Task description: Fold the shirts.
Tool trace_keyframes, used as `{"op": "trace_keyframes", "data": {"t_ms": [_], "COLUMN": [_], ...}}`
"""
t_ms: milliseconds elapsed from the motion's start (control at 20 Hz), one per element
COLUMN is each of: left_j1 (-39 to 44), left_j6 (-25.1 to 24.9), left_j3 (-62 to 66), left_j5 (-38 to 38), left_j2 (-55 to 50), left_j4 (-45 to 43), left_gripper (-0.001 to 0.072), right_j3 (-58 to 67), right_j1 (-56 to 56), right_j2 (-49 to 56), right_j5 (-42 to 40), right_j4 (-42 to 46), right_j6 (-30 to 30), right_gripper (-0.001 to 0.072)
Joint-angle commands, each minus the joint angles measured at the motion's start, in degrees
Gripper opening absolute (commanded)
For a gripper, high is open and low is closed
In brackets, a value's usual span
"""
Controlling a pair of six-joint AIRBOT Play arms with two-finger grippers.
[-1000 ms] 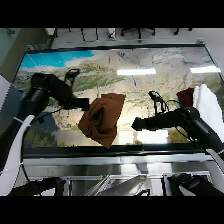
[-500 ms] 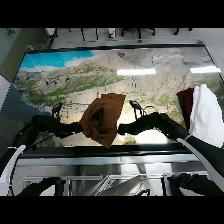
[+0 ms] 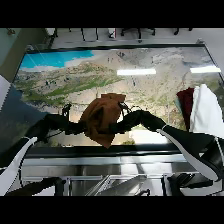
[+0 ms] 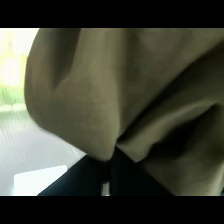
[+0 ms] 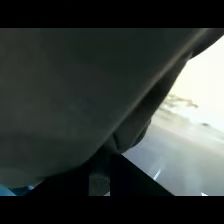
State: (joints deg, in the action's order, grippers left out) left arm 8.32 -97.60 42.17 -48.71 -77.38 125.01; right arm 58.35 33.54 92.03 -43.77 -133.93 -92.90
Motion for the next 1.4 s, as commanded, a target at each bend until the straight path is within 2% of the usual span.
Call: {"op": "trace_keyframes", "data": {"t_ms": [0, 150, 300, 400, 500, 650, 800, 1000, 1100, 1200, 1350], "left_j1": [-1.14, -3.13, -6.03, -7.98, -10.27, -13.88, -17.07, -19.34, -17.62, -12.41, -3.15], "left_j6": [-0.13, -0.13, -0.11, 0.0, 0.17, 0.15, 0.17, 3.61, 3.65, 3.39, 0.76], "left_j3": [2.71, 5.77, 13.77, 21.22, 29.59, 45.05, 61.77, 78.84, 80.0, 74.44, 64.52], "left_j5": [0.2, -2.51, -6.6, -3.98, 2.23, 4.09, 0.22, -8.57, -10.71, -9.73, -6.29], "left_j2": [-0.68, 4.31, 17.03, 28.35, 38.62, 45.13, 41.7, 29.73, 24.35, 19.43, 9.86], "left_j4": [0.55, 0.59, 0.59, 0.59, 0.57, 0.55, 0.57, 0.81, 1.07, 0.52, -7.28], "left_gripper": [0.0012, 0.0012, 0.0012, 0.0012, 0.0012, 0.0012, 0.0012, 0.0012, 0.0012, 0.0012, 0.0012], "right_j3": [2.91, 7.28, 15.43, 22.4, 30.34, 43.47, 55.12, 56.65, 55.19, 52.83, 46.95], "right_j1": [0.17, -2.25, -8.52, -13.49, -17.57, -20.92, -20.94, -20.92, -20.94, -20.83, -20.83], "right_j2": [1.66, 0.26, -6.97, -16.09, -26.1, -36.96, -41.29, -41.92, -39.39, -35.54, -28.2], "right_j5": [0.15, -3.45, -13.64, -17.84, -17.86, -16.0, -16.46, -19.96, -22.62, -23.69, -23.32], "right_j4": [-1.14, -1.07, -0.74, -0.9, -0.79, -0.42, 4.46, 11.56, 11.87, 11.8, 12.5], "right_j6": [-0.22, -1.7, -2.4, -3.3, -3.74, -6.43, -6.73, -2.62, -2.6, -2.19, -2.19], "right_gripper": [0.0018, 0.0019, 0.0019, 0.0019, 0.0019, 0.0018, 0.0018, 0.0019, 0.0018, 0.0019, 0.0018]}}
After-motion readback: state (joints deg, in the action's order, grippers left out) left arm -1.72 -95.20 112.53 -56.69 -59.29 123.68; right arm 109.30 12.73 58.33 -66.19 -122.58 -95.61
